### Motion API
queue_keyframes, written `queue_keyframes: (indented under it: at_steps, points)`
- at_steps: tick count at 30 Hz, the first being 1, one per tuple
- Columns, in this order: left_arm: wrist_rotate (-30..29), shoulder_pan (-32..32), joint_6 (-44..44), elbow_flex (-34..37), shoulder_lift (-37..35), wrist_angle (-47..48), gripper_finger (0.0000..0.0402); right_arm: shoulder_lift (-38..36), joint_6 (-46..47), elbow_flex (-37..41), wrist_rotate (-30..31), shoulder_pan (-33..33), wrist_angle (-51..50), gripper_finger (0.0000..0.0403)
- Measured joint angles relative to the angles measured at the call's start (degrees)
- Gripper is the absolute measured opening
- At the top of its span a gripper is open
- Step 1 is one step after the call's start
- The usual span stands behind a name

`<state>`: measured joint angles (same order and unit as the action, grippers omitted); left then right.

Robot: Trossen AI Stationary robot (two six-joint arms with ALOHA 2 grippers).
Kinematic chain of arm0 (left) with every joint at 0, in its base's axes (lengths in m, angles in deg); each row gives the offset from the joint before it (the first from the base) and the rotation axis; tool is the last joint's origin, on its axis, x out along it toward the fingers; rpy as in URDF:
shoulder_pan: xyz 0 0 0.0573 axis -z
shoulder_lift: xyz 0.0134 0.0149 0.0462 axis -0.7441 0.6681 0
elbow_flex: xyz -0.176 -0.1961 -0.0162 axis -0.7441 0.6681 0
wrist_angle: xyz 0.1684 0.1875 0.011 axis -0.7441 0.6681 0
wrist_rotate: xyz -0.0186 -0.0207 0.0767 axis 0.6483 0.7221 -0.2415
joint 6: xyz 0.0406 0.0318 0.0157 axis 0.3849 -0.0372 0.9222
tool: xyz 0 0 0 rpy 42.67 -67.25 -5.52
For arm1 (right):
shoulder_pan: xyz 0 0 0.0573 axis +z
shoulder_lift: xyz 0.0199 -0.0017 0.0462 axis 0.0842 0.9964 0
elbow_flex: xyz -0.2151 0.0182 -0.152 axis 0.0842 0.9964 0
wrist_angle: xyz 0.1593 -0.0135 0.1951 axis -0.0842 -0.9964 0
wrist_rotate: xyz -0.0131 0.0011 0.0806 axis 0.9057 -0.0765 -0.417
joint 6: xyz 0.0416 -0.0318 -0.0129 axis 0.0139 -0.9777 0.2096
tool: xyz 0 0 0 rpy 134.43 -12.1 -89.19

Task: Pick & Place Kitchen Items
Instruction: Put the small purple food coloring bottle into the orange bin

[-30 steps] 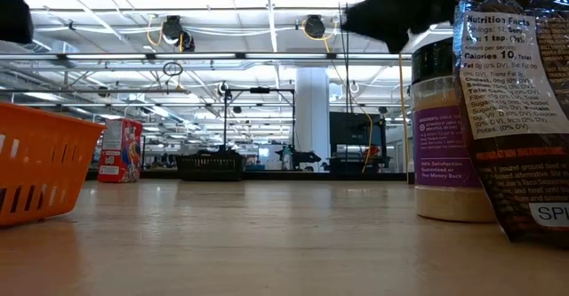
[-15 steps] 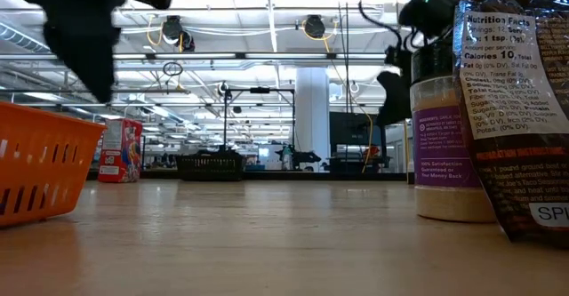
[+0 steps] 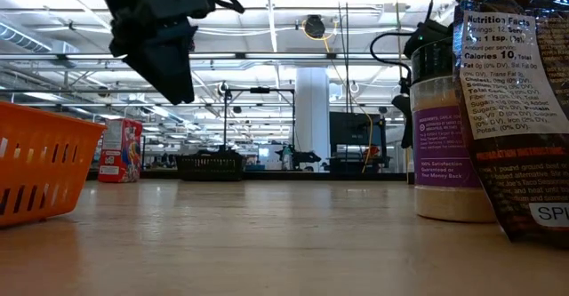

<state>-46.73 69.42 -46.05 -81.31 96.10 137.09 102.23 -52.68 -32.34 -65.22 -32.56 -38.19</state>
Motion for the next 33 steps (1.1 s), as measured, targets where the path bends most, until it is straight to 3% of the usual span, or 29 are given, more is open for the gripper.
queue_keyframes:
  at_steps: [4,13,26,33]
  points:
    - [-0.5,-2.1,1.4,0.0,0.0,-0.1,0.0182,0.0,-0.8,0.0,-4.1,-2.3,-1.3,0.0144]
    - [-0.6,-5.1,5.0,0.0,0.0,-0.6,0.0182,0.4,-5.1,0.0,-5.2,-5.8,-3.4,0.0144]
    - [-0.5,-5.9,5.6,0.0,0.0,-1.5,0.0182,8.1,-11.0,0.0,-7.1,-8.4,1.6,0.0142]
    - [-0.5,-5.9,7.9,0.0,0.0,-4.6,0.0182,8.9,-11.9,0.0,-7.1,-8.4,0.5,0.0099]
